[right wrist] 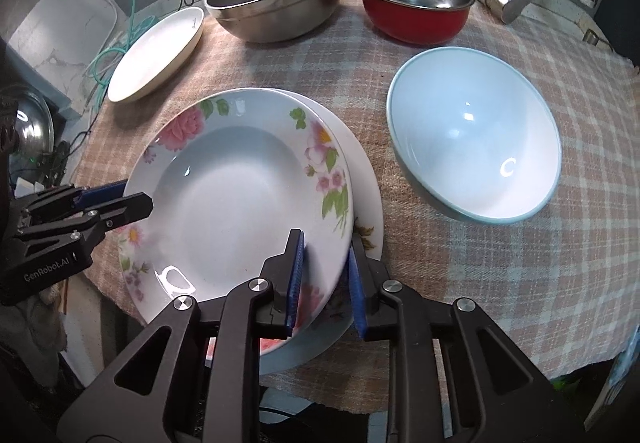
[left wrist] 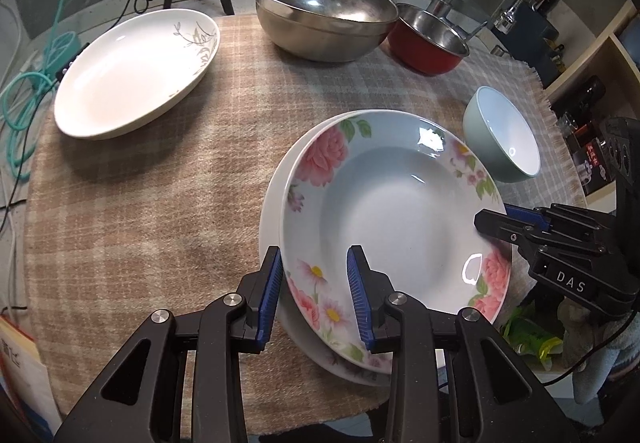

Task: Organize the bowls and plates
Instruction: 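Open the right gripper to release the pink-rose plate on the stack, then move the right gripper to the rim of the brown-leaf white plate, then close the right gripper on the brown-leaf plate rim and lift it, then carry the brown-leaf plate over and lower it onto the plate stack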

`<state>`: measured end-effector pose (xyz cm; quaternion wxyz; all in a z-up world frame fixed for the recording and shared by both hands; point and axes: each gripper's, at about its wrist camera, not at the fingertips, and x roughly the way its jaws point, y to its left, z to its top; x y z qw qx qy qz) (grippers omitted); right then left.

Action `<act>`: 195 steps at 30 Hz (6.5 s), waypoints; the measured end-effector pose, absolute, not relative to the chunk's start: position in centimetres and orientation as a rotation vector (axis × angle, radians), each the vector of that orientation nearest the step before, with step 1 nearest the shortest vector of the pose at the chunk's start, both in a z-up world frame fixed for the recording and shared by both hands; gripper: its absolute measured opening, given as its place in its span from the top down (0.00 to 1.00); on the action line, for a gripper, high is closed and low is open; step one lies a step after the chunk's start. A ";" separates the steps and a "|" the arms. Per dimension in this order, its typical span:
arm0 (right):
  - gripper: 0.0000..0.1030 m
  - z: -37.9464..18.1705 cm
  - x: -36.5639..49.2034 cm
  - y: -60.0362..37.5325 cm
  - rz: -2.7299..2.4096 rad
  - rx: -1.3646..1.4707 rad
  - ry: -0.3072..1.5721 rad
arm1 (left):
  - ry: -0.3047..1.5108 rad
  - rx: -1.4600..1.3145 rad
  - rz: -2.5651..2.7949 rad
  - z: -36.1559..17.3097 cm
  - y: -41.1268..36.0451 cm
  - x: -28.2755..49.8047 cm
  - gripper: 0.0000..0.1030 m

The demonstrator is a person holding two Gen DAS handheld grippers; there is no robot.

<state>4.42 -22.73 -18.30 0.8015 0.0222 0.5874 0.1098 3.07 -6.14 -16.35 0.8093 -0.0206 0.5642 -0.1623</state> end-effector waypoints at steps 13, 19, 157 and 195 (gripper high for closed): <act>0.62 -18.2 4.3 -21.7 0.226 -0.049 1.263 | 1.211 -0.017 -0.357 -16.4 -6.6 3.0 0.70; 0.53 -18.0 4.2 -21.7 0.227 -0.042 1.252 | 1.214 -0.024 -0.360 -16.3 -6.5 3.0 0.69; 0.86 -14.7 8.2 -18.8 0.277 0.299 1.242 | 1.115 -0.146 -0.417 -13.0 0.3 8.8 0.82; 0.84 -16.8 4.5 -22.2 0.189 0.191 1.297 | 1.208 -0.017 -0.471 -15.6 -4.7 5.8 0.82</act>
